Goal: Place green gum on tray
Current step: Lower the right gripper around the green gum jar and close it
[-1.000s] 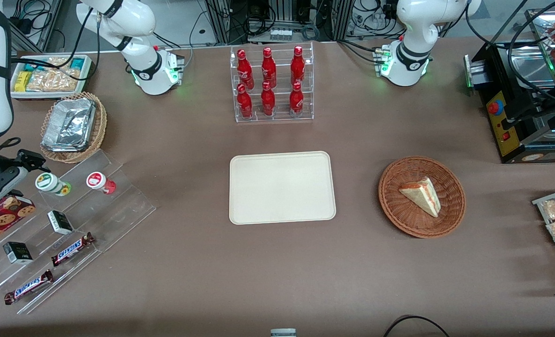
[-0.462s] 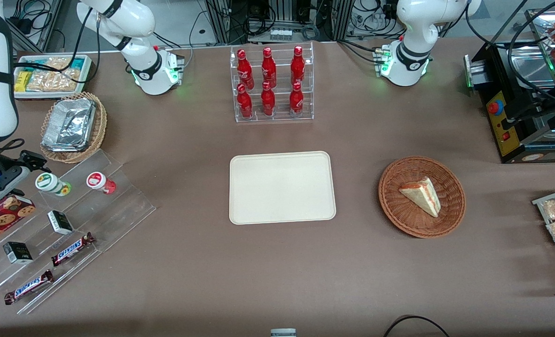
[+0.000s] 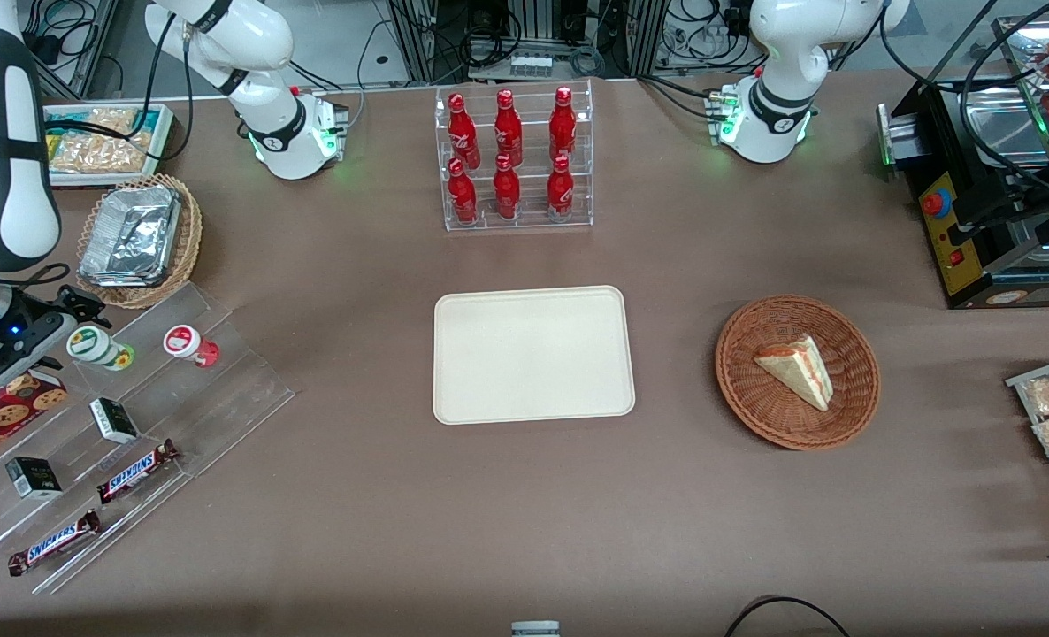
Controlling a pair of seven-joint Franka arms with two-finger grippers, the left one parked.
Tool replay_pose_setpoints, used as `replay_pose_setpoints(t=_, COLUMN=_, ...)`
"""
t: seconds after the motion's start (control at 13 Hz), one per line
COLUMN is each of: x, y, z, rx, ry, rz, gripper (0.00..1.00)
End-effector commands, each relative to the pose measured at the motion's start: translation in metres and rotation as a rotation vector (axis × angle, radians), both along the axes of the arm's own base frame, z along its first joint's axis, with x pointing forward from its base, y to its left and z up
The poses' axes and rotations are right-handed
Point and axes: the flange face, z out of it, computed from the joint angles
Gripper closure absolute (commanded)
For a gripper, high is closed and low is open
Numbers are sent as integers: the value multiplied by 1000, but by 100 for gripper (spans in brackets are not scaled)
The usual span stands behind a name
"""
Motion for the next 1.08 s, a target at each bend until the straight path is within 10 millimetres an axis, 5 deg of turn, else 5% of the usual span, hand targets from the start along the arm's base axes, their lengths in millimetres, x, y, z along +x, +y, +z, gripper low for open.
replay_pose_setpoints(t=0.0, x=-11, y=1, z=-5, rx=-6, ry=-37, rz=8, gripper=0)
replay_pose_setpoints(t=0.08, x=-12, y=1, z=-9, rx=-8, ry=-39, rz=9, gripper=6)
replay_pose_setpoints(t=0.23, x=-11, y=2, z=-8, rx=-9, ry=-40, rz=29, gripper=78)
replay_pose_setpoints(t=0.31, x=-11, y=2, z=-8, rx=-8, ry=-37, rz=39, gripper=100)
replay_pose_setpoints(t=0.54, x=-8, y=3, z=-1, rx=-9, ry=-38, rz=46, gripper=100)
replay_pose_setpoints(t=0.69, x=2, y=9, z=21, rx=-2, ry=-20, rz=47, gripper=100)
replay_pose_setpoints(t=1.0, x=26, y=68, z=56, rx=6, ry=27, rz=14, gripper=100)
